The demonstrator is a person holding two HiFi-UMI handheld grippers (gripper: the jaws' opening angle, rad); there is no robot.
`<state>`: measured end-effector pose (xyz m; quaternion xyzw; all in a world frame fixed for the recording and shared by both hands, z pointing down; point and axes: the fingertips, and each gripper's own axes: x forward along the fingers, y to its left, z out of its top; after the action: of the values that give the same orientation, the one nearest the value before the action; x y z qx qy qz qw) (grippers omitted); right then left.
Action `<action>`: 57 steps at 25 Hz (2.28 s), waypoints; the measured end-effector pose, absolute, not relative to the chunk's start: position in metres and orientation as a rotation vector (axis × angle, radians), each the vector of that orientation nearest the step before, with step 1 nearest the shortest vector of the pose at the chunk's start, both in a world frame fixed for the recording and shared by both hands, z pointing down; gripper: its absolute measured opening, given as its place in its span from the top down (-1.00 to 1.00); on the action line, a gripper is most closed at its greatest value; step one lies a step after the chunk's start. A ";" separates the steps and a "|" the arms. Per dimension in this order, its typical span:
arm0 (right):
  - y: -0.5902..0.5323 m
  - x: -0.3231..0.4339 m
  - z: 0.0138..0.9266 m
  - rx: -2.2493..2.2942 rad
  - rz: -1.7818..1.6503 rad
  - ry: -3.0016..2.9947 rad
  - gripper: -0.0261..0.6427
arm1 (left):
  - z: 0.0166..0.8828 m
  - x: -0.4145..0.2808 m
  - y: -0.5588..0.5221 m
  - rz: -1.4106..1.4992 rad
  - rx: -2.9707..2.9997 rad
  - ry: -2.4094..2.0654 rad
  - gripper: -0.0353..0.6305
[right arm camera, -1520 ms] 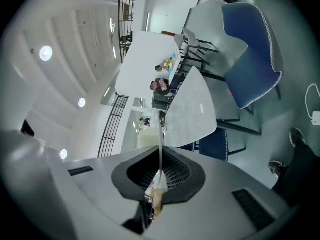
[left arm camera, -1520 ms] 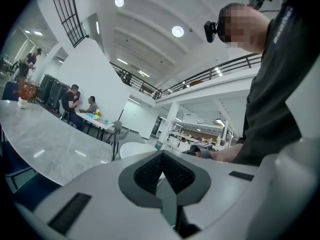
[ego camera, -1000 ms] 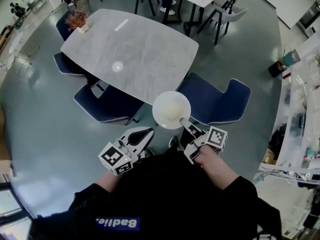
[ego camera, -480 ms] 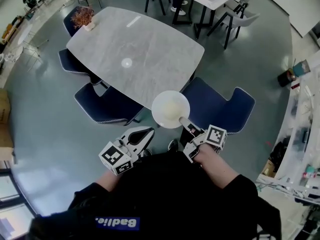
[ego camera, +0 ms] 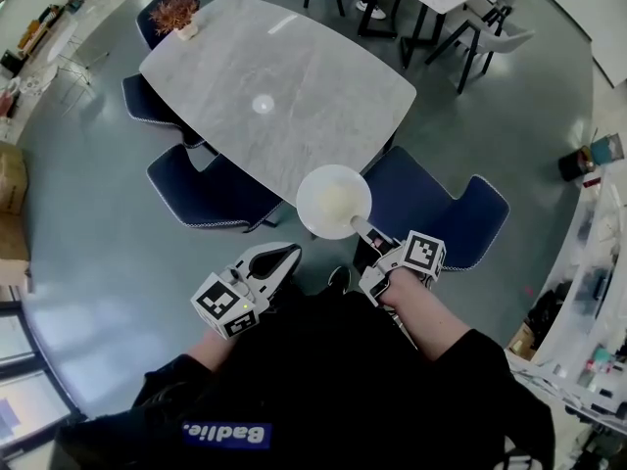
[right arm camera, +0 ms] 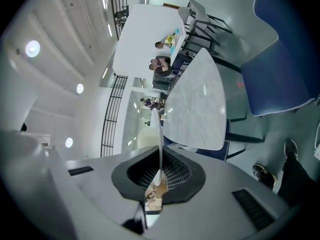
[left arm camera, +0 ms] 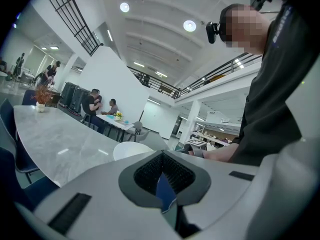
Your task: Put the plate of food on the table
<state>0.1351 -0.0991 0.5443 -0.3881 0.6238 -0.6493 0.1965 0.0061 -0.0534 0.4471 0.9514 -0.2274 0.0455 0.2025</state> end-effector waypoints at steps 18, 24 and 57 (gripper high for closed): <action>-0.176 0.111 0.587 -1.179 -1.801 1.640 0.87 | 0.444 -0.039 -0.097 0.142 2.653 -0.658 0.87; -0.206 0.108 0.613 -1.210 -1.817 1.590 0.87 | 0.450 -0.053 -0.106 0.156 2.623 -0.689 0.87; -0.360 0.073 0.752 -1.492 -1.937 1.473 0.87 | 0.470 -0.115 -0.136 0.214 2.476 -0.849 0.87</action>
<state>0.0734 -0.3598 0.7521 -0.5173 0.5108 -0.6716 0.1432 -0.1153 -0.1356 0.4701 0.9116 -0.3126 0.0790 0.2550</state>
